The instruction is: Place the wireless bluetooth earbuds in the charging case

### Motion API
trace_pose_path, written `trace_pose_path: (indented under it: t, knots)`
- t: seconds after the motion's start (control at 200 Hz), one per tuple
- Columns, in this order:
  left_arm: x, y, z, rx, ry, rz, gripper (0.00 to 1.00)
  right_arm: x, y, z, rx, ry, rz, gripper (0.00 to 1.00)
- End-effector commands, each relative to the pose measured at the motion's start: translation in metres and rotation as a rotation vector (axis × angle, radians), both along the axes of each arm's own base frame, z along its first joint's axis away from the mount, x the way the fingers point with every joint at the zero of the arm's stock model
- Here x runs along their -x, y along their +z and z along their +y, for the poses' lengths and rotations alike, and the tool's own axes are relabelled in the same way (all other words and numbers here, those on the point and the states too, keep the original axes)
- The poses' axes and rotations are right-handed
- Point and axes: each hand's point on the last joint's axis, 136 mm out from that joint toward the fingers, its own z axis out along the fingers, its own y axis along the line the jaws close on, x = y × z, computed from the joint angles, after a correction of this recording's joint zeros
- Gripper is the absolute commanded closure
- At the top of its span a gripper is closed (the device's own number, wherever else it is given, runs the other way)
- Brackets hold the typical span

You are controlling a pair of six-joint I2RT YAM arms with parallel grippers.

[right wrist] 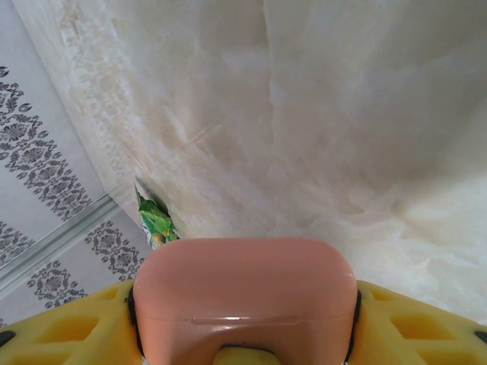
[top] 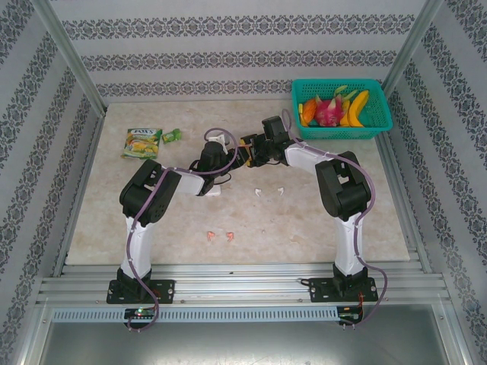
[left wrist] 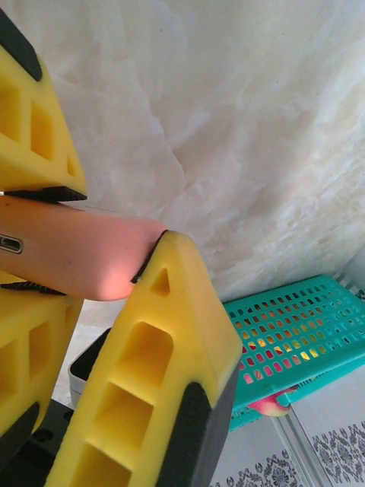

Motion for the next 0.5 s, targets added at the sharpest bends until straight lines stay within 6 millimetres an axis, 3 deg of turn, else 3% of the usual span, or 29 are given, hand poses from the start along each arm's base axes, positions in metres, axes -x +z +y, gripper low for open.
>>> trace_pose_path:
  t: [0.0, 0.5]
  knots:
    - [-0.0077, 0.0217, -0.0115, 0.018, -0.014, -0.062, 0.67, 0.0081, 0.0171, 0.0088, -0.026, 0.021, -0.017, 0.41]
    - [-0.0115, 0.0271, -0.0155, 0.037, -0.018, -0.069, 0.83, 0.0107, 0.014, 0.0083, -0.033, 0.018, -0.013, 0.41]
